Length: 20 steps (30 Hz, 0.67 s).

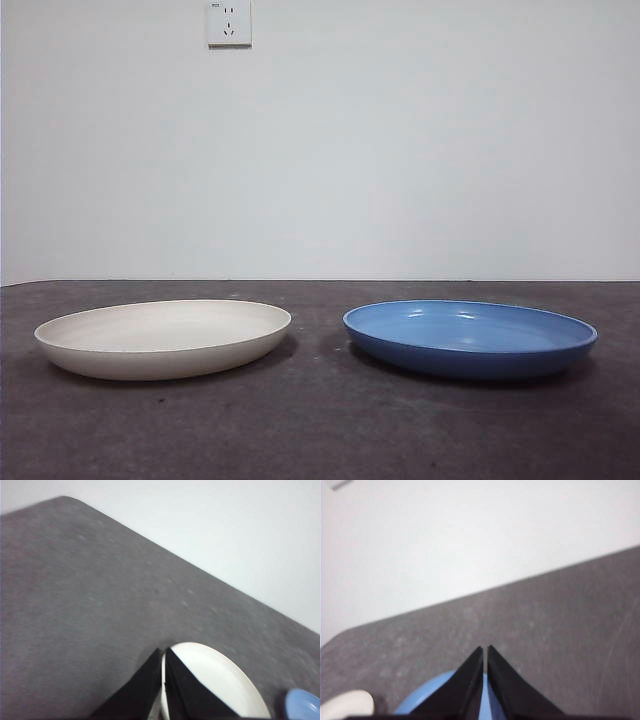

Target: Pick up the white plate, put it on the blue plate, put it on desk

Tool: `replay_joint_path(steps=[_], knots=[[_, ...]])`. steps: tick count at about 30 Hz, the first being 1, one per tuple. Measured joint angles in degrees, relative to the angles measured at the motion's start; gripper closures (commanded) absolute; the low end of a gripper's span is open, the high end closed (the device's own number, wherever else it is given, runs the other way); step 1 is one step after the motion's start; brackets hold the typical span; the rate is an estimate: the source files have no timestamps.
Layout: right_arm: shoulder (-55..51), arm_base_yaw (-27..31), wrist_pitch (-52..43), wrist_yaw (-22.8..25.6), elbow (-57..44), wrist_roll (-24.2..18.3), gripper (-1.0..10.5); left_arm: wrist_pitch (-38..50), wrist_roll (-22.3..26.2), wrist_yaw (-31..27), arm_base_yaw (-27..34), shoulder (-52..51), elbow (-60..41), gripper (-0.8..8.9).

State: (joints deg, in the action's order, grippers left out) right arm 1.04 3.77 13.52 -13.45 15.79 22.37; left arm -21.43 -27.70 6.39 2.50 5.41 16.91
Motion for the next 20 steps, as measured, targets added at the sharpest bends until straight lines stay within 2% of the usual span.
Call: replay_joint_path(steps=[5,11,20], knots=[[4.5,0.0,5.6,0.1,8.1,-2.5,9.4,-4.8,4.0,3.3,0.0,5.9,8.0,8.04],[13.9,0.0,15.5,-0.5,18.1,-6.8,9.4,-11.6,11.2,8.4,0.0,15.0,17.6,8.04],[30.7,-0.1,32.4,-8.8,33.7,-16.4,9.4,-24.3,19.9,15.9,-1.4,27.2,28.8,8.04]])
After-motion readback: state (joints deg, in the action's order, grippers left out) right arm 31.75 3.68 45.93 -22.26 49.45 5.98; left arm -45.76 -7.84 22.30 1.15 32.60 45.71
